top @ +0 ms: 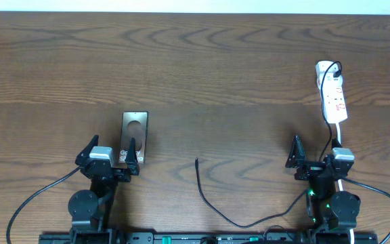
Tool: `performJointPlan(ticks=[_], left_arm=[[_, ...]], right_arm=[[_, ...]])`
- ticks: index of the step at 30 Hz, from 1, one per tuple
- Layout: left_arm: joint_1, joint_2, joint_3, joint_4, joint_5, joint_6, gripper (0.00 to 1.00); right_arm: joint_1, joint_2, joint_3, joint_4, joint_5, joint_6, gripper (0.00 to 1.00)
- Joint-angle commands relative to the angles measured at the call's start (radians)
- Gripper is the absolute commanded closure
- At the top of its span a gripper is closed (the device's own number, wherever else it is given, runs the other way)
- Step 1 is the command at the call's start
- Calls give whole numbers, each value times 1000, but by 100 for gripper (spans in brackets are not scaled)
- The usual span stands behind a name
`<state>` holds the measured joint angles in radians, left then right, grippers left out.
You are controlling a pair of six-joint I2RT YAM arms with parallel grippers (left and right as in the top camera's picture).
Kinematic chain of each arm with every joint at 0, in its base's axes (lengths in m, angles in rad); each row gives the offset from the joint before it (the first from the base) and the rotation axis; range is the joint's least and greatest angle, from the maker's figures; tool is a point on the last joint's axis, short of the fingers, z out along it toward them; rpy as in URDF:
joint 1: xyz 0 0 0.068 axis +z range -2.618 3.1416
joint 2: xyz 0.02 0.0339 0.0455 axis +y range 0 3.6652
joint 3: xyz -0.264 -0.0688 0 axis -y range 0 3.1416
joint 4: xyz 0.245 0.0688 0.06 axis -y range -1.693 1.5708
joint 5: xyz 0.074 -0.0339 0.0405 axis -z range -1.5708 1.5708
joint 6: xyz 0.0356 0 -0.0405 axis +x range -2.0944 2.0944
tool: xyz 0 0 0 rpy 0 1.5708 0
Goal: Plug charger to phone and switch on socket
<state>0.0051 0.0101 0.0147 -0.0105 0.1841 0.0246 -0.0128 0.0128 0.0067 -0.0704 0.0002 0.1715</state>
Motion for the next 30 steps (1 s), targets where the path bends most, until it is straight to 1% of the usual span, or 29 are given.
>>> performJointPlan(ticks=[1, 9, 14, 18, 20, 24, 30], left_arm=[[-2, -6, -6, -41, 17, -46, 8], [-2, -6, 36, -36, 15, -45, 8], [-2, -1, 115, -35, 5, -45, 8], [-2, 35, 193, -35, 5, -45, 8], [-2, 71, 238, -37, 6, -45, 8], [-2, 203, 374, -72, 6, -45, 8], [-2, 426, 588, -181, 14, -66, 8]], right_arm=[[14, -6, -1, -5, 9, -11, 1], [14, -6, -1, -5, 9, -12, 1], [14, -6, -1, -5, 9, -11, 1], [14, -6, -1, -5, 9, -12, 1], [14, -6, -1, -5, 9, -11, 1], [14, -6, -1, -5, 9, -11, 1], [14, -6, -1, -5, 9, -11, 1]])
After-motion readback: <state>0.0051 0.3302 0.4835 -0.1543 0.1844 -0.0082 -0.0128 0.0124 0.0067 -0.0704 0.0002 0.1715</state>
